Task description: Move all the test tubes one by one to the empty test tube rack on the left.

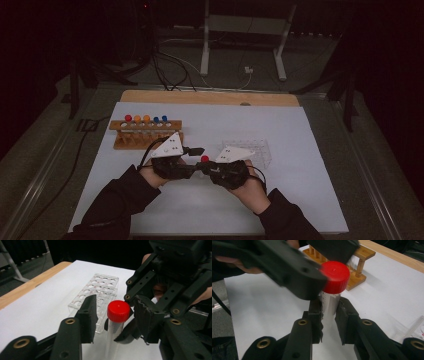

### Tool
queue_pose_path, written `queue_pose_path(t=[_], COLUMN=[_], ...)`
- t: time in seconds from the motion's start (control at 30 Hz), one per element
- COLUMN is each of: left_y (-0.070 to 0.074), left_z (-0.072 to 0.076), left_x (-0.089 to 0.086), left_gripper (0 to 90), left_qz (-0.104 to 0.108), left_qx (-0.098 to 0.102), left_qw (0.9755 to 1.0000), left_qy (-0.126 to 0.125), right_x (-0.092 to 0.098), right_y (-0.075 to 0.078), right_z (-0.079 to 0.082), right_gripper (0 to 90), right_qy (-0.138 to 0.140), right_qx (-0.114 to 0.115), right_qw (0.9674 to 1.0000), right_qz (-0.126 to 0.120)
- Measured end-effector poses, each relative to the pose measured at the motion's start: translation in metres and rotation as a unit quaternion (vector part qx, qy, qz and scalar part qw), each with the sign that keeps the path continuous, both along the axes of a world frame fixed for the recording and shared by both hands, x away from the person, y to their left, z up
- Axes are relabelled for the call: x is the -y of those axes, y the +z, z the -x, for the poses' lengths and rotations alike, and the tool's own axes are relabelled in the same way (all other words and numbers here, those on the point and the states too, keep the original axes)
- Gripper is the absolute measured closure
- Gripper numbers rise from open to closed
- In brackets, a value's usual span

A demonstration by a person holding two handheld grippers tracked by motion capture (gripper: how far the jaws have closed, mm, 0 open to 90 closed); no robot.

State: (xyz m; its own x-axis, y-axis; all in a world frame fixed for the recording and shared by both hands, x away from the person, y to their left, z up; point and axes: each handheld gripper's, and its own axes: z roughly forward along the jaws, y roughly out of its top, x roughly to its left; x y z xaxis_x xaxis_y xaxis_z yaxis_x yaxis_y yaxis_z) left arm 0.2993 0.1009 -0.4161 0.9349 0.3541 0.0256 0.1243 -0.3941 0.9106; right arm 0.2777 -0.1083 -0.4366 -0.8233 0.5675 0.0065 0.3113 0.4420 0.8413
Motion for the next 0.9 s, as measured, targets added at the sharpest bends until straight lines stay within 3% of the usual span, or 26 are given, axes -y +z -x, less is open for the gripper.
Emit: queue_pose_path(t=[0.17, 0.3, 0.47, 0.67, 0.77, 0.9], left_y=[-0.003, -0.002, 0.008, 0.018, 0.022, 0.027], left_z=[-0.002, -0.002, -0.004, -0.007, -0.009, -0.010], left_x=[0.002, 0.000, -0.014, -0.044, -0.062, -0.086], left_gripper=[68.8, 71.3, 71.5, 71.6, 71.6, 71.6], left_qz=[0.008, 0.016, 0.018, 0.019, 0.024, 0.027], left_qx=[-0.002, 0.006, 0.018, 0.031, 0.036, 0.044], left_qw=[1.0000, 0.9998, 0.9996, 0.9977, 0.9956, 0.9910], left_qy=[-0.004, -0.004, 0.013, 0.058, 0.083, 0.124], right_x=[0.000, 0.002, 0.007, 0.014, 0.014, 0.015], right_y=[0.001, 0.002, 0.005, 0.012, 0.014, 0.013], right_z=[0.000, 0.000, -0.001, -0.001, 0.000, 0.001], right_gripper=[74.9, 73.6, 51.2, 23.9, 14.2, 0.0], right_qy=[-0.001, -0.003, -0.010, -0.028, -0.034, -0.010], right_qx=[0.002, 0.003, 0.005, 0.019, 0.021, 0.017], right_qw=[1.0000, 1.0000, 0.9996, 0.9979, 0.9972, 0.9977], right_qz=[-0.002, -0.008, -0.026, -0.055, -0.062, -0.065])
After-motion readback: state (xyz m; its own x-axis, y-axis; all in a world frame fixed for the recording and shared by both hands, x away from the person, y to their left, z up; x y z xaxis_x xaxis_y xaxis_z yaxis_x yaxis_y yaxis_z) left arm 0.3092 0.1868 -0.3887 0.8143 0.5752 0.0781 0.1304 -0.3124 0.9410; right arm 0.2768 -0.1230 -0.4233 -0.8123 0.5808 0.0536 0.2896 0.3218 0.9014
